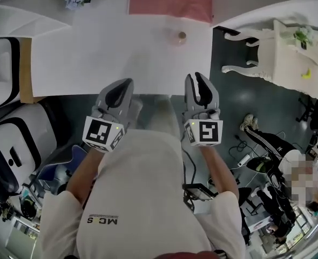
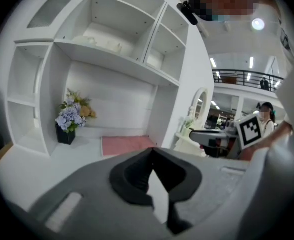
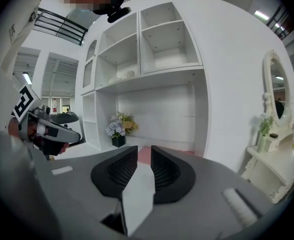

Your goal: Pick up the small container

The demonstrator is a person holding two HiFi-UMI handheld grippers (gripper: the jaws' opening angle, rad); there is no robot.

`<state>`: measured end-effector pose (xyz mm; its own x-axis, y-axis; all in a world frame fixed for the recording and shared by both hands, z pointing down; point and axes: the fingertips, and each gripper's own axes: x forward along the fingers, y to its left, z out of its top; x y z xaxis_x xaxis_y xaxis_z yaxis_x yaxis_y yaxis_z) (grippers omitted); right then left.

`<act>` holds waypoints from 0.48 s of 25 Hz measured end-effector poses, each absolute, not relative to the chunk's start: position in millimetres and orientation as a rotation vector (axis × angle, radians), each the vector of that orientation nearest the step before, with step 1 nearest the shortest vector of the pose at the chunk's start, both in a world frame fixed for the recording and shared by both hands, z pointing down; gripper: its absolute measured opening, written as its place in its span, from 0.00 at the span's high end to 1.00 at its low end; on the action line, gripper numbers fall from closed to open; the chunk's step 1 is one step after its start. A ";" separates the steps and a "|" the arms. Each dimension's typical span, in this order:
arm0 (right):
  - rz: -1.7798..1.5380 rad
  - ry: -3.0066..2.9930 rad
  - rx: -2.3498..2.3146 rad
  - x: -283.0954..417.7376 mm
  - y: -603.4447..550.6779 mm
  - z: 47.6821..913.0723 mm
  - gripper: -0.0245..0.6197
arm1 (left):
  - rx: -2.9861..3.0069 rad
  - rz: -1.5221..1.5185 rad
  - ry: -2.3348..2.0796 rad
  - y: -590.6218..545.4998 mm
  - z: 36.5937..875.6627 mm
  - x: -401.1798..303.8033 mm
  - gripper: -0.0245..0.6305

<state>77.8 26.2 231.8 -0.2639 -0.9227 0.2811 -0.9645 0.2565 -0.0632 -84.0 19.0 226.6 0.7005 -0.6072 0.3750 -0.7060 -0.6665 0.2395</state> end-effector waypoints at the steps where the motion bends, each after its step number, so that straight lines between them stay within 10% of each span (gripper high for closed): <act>1: 0.333 -2.342 1.775 92.8 13.6 243.9 0.83 | 2.536 0.384 -1.031 7.9 239.2 -67.2 0.96; 12: 0.320 -2.317 1.777 148.1 -49.0 357.2 0.84 | 2.485 0.406 -1.091 -42.5 330.9 -12.8 0.96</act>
